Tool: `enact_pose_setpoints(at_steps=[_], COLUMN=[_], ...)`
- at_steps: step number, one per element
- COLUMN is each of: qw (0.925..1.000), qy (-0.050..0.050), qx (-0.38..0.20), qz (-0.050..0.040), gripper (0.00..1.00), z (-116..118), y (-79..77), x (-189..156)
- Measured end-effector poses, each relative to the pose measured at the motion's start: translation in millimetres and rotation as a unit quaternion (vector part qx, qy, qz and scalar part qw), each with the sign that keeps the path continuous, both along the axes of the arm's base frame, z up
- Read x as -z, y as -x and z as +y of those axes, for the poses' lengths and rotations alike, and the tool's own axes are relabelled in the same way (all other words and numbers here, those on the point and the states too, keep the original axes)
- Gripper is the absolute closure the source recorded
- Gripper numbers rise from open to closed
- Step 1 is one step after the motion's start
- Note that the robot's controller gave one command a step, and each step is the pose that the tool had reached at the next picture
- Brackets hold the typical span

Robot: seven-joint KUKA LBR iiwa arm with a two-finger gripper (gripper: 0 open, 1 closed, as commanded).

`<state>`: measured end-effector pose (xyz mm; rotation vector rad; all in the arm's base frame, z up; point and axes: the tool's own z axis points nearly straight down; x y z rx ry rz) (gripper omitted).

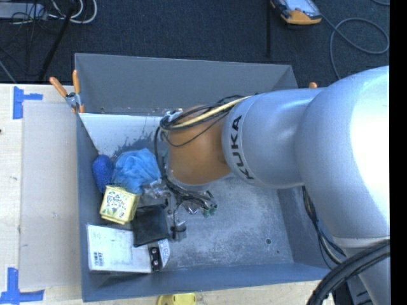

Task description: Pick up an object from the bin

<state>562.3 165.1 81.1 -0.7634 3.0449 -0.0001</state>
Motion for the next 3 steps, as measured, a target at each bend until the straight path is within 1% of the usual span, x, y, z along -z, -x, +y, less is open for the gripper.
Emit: enact_pose_setpoints(at_steps=[1, 2, 3], qw=[0.9997, 0.9997, 0.9998], qy=[0.0, 0.0, 0.0], qx=[-0.026, -0.026, -0.02], qz=[0.0025, 0.0025, 0.0049], gripper=[1.0, 1.0, 1.0], z=[-25.4, -25.5, -35.5], y=[36.6, 36.6, 37.0], x=[-46.9, -46.9, -99.0])
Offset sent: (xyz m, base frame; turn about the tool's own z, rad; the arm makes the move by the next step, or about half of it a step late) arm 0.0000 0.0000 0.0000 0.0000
